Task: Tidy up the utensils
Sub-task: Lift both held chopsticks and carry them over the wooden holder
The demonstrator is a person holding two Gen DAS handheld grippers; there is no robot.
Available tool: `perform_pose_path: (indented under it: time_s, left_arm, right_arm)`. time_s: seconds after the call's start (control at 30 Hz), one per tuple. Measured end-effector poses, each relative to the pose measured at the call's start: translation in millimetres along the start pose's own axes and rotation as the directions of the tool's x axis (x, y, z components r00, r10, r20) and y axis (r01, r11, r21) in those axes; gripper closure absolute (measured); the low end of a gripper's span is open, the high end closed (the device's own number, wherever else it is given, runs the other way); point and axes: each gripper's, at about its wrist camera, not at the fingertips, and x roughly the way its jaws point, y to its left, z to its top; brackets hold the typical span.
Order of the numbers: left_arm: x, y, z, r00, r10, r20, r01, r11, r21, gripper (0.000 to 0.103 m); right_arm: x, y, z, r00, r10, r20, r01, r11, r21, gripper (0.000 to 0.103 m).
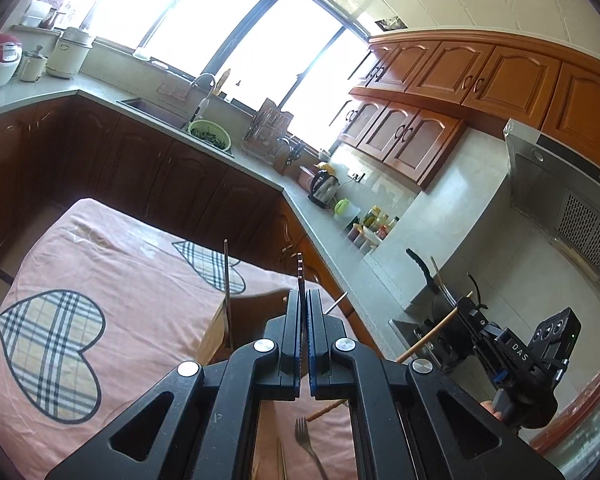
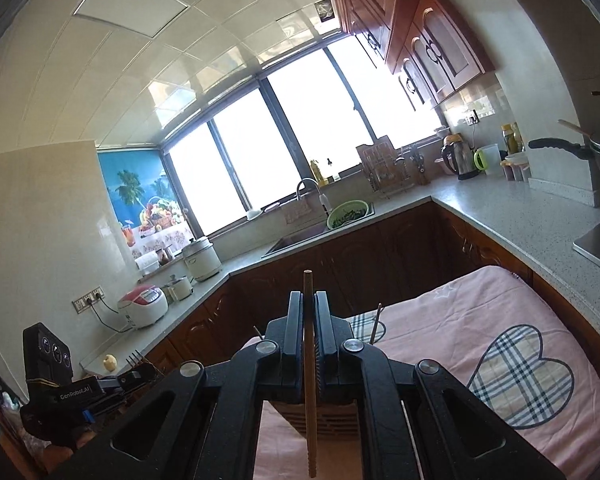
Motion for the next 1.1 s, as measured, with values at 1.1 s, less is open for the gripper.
perform_pose_path:
  time_s: [1.1]
  left_arm:
    - [213, 86, -28, 0.993, 0.046, -0.109, -0.058, 0.993, -0.104, 0.101]
  right_arm:
    - [112, -53, -45, 0.995, -0.094, -0.027, 0.095, 0.994, 0.058, 0.098]
